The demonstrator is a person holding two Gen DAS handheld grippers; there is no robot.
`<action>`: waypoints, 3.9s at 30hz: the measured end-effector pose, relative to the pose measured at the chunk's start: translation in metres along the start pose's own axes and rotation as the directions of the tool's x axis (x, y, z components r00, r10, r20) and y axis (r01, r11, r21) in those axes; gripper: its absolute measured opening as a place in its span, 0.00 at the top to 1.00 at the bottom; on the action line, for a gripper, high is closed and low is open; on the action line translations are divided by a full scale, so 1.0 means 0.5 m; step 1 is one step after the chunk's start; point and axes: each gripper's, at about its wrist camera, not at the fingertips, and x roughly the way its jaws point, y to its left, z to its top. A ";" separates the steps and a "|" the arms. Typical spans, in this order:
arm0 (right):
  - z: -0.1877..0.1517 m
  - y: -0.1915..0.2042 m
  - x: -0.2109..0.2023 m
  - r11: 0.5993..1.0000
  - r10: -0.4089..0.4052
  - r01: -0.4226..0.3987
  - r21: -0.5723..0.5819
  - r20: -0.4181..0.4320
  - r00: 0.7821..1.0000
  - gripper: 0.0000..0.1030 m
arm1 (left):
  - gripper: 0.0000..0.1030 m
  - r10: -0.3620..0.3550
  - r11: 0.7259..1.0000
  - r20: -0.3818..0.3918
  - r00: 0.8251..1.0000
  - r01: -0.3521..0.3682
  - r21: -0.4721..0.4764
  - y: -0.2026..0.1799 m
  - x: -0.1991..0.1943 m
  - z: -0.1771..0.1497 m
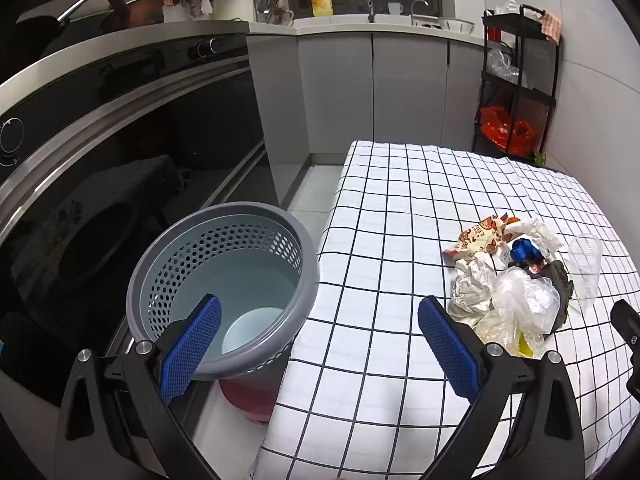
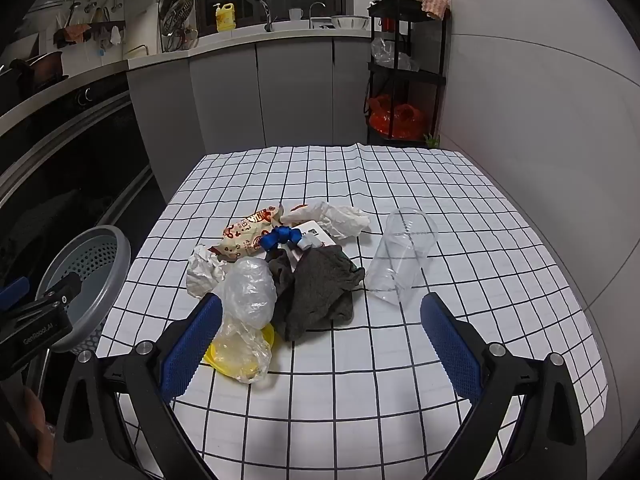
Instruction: Collect trash
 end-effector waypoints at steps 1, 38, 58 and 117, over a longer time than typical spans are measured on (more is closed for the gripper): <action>0.000 0.000 0.000 1.000 0.000 0.000 0.000 -0.001 1.000 0.08 | 0.06 0.000 1.000 0.001 1.000 0.000 -0.001 0.001 0.000 0.000; 0.001 -0.003 -0.002 1.000 0.002 -0.002 0.005 0.001 1.000 0.08 | 0.06 0.009 1.000 -0.001 1.000 -0.009 0.010 0.000 0.008 0.000; -0.002 -0.004 -0.001 1.000 0.003 -0.003 0.005 0.000 1.000 0.08 | 0.06 0.013 1.000 0.005 1.000 -0.013 0.011 -0.001 0.004 -0.001; -0.026 -0.191 0.081 0.993 -0.028 0.039 0.111 -0.101 0.994 0.08 | 0.06 -0.040 0.997 -0.048 0.998 0.044 0.069 -0.090 0.056 -0.015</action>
